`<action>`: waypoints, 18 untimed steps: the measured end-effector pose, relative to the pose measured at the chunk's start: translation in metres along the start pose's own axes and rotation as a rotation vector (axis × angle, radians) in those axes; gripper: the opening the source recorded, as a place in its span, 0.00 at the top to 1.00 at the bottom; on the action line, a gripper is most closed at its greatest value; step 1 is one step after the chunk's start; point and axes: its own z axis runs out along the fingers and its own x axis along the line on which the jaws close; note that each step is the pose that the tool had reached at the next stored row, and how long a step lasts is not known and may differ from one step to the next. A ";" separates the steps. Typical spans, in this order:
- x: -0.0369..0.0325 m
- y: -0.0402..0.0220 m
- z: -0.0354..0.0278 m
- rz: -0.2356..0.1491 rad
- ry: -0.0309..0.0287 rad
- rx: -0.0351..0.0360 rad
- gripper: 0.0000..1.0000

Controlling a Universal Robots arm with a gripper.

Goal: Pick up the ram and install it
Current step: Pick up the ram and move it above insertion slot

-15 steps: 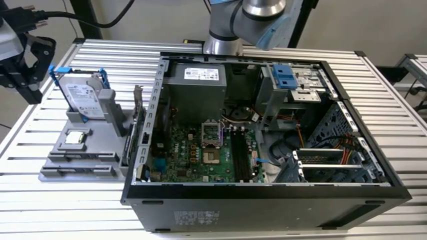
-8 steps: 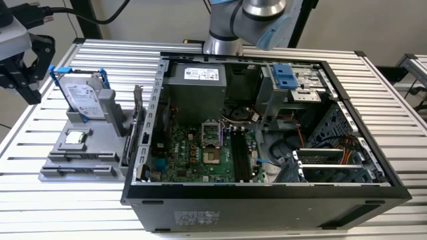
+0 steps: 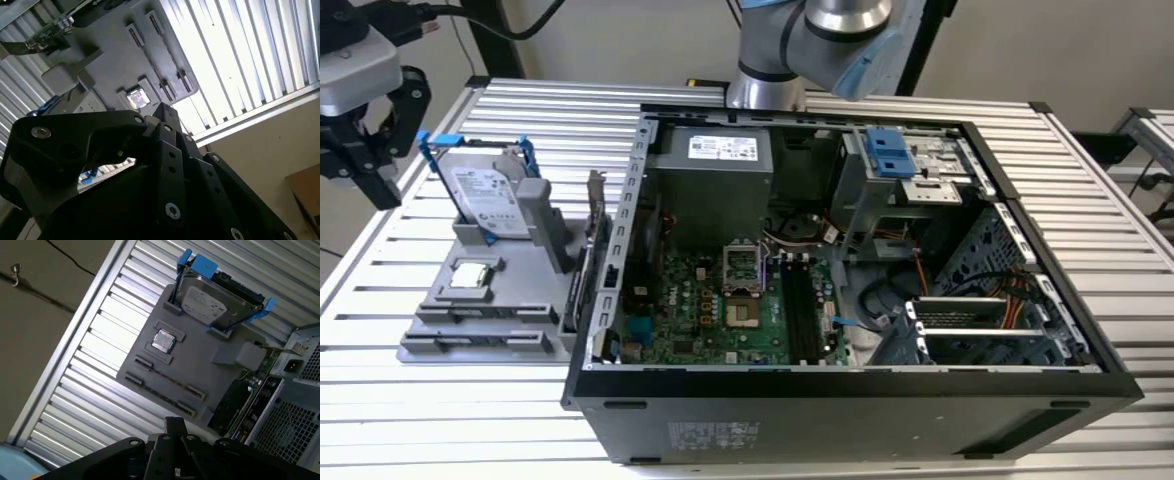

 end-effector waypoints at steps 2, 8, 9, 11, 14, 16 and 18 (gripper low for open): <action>0.0000 0.0000 0.0000 -0.033 0.0017 0.0002 1.00; 0.0001 0.0001 0.0000 -0.139 0.0066 0.0001 1.00; 0.0000 0.0001 0.0000 -0.156 0.0073 0.0000 1.00; 0.0001 0.0001 0.0000 -0.192 0.0090 -0.0001 1.00; 0.0001 0.0001 0.0000 -0.245 0.0112 -0.0006 1.00; 0.0001 0.0001 0.0000 -0.282 0.0127 -0.0008 1.00; 0.0001 0.0001 0.0000 -0.318 0.0143 -0.0011 1.00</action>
